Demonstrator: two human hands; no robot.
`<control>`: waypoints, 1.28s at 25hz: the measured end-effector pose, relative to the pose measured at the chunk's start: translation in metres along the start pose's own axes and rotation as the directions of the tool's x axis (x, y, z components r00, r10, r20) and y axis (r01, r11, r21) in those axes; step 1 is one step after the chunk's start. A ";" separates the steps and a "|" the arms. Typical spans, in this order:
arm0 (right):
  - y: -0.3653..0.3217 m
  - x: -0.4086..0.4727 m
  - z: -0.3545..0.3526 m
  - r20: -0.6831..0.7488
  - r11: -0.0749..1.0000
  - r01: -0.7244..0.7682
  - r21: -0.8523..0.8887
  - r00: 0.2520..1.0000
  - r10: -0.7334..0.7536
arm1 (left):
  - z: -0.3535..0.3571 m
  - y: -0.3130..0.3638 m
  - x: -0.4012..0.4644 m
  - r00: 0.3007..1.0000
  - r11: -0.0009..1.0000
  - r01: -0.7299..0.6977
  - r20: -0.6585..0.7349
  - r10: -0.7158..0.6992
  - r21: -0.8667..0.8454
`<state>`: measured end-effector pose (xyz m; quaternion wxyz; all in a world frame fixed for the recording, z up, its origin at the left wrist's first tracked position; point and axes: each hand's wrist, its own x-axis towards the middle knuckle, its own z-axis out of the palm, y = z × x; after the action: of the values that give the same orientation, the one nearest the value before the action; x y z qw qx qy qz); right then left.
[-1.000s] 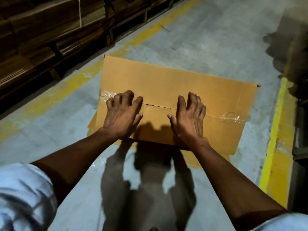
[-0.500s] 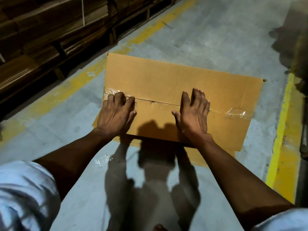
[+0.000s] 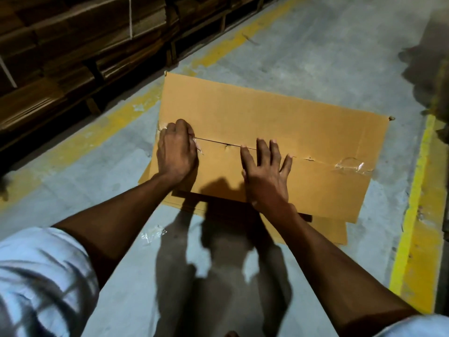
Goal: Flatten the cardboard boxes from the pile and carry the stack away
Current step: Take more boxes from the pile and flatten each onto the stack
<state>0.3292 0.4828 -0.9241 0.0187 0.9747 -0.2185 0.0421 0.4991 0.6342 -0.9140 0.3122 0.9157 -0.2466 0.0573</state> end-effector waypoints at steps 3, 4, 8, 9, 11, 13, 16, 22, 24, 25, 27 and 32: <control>-0.007 -0.003 0.011 0.022 0.999 -0.040 -0.022 0.999 0.041 | -0.030 -0.016 0.010 0.991 0.993 0.115 -0.061 -0.115 -0.010; -0.006 -0.005 0.015 0.018 0.999 -0.037 -0.033 0.999 0.038 | -0.034 -0.017 0.009 0.996 0.997 0.076 -0.056 -0.076 -0.004; -0.010 -0.009 0.025 0.017 0.999 0.001 -0.048 1.000 -0.001 | -0.019 -0.005 -0.011 0.930 0.955 -0.277 0.280 0.239 0.103; -0.010 -0.007 0.025 0.033 0.999 0.002 -0.036 0.999 0.000 | -0.013 -0.004 -0.015 0.874 0.907 -0.386 0.381 0.302 0.166; -0.005 -0.007 0.025 0.052 1.000 -0.009 -0.027 0.999 0.011 | -0.008 -0.013 -0.017 0.807 0.805 -0.527 0.459 0.372 0.273; 0.000 -0.011 0.027 0.065 0.999 -0.022 -0.030 0.998 0.024 | -0.009 -0.026 -0.020 0.776 0.750 -0.594 0.452 0.439 0.292; -0.004 -0.016 0.027 0.072 0.999 -0.029 -0.024 0.997 0.031 | -0.013 -0.032 -0.021 0.788 0.783 -0.584 0.383 0.483 0.214; -0.007 -0.009 0.026 0.080 0.999 -0.006 -0.039 0.997 0.009 | -0.017 -0.025 -0.008 0.907 0.930 -0.362 0.257 0.333 0.071; -0.003 -0.005 0.025 0.074 0.999 0.003 -0.034 0.997 -0.001 | -0.027 -0.038 0.000 0.943 0.954 -0.299 0.161 0.292 0.024; 0.000 -0.004 0.024 0.076 1.000 0.000 -0.024 0.997 0.002 | -0.034 -0.047 0.005 0.968 0.971 -0.237 0.083 0.235 0.020; 0.004 -0.003 0.022 0.094 1.000 -0.015 -0.009 0.995 0.015 | -0.045 -0.067 0.018 0.996 1.000 -0.019 -0.083 0.019 -0.005; 0.010 -0.005 0.022 0.105 1.000 0.000 -0.011 0.994 0.001 | -0.049 -0.096 0.035 0.850 0.881 0.452 -0.229 -0.474 -0.144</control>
<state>0.3222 0.4745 -0.9461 0.0125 0.9755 -0.2195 -0.0105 0.5793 0.7146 -0.9183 0.3845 0.9187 0.0215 0.0882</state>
